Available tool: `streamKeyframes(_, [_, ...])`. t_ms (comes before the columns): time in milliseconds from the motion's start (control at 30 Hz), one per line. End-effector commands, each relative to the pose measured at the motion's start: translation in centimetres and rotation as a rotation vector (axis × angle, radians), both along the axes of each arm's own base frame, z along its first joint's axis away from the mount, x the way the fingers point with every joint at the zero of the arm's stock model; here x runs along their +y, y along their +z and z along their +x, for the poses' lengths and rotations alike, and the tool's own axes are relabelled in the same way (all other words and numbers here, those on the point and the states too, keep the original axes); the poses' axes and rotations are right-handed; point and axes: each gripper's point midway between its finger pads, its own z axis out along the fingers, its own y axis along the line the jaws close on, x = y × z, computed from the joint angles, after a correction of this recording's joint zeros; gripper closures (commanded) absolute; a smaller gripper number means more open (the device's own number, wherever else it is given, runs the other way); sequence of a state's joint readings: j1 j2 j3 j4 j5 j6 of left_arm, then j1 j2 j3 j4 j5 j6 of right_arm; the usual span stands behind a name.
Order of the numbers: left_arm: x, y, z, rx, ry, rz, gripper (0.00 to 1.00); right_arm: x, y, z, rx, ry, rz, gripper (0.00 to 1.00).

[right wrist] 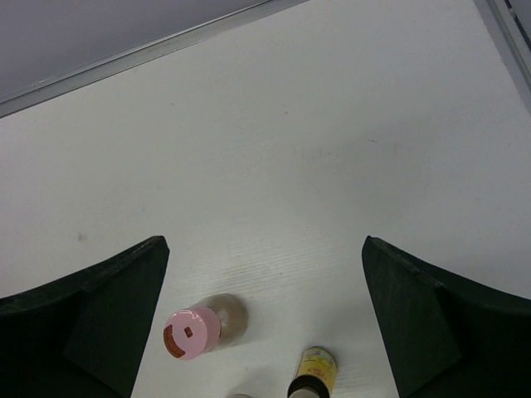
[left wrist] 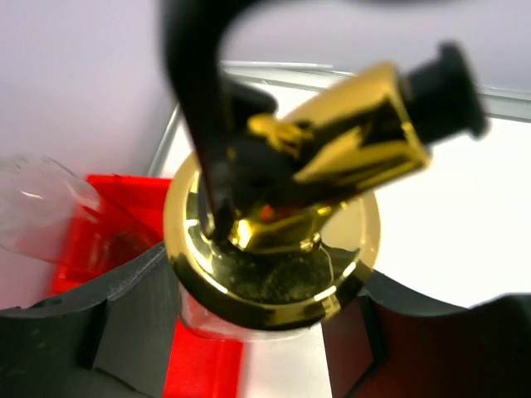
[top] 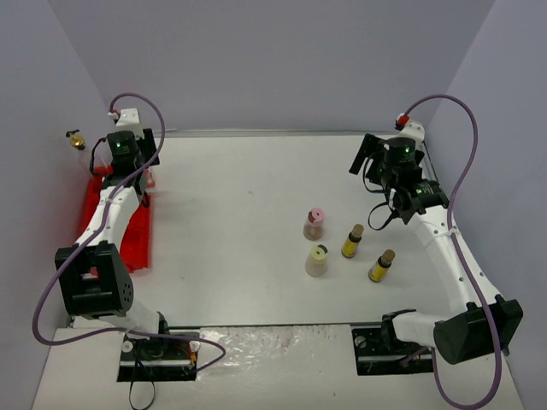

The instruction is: Organize the condiment bottles

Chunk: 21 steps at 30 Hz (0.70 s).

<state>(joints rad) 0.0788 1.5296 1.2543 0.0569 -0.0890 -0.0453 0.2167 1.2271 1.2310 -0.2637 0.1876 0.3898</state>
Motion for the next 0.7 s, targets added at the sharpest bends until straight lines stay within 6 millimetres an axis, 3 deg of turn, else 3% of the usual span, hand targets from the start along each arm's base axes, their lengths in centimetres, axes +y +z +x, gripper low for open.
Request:
streamKeyframes(0, [2.8,11.7,-0.2,-0.423,0.017,-0.008,1.0,1.2,1.4,1.5,-0.083,0.037,0.023,0.0])
streamKeyframes(200, [5.0,11.6,0.5,-0.459,0.05,-0.022,1.0,2.0,0.5,2.2,-0.067,0.064,0.016,0.0])
streamKeyframes(400, [5.2,12.9,1.2,-0.482,0.023,-0.002,1.0,2.5,-0.4,3.0,-0.059,0.078,0.025,0.0])
streamKeyframes(667, [6.4,12.2,2.1,-0.485,0.06,0.02,1.0,2.4,-0.5,2.9,-0.06,0.082,0.014,0.0])
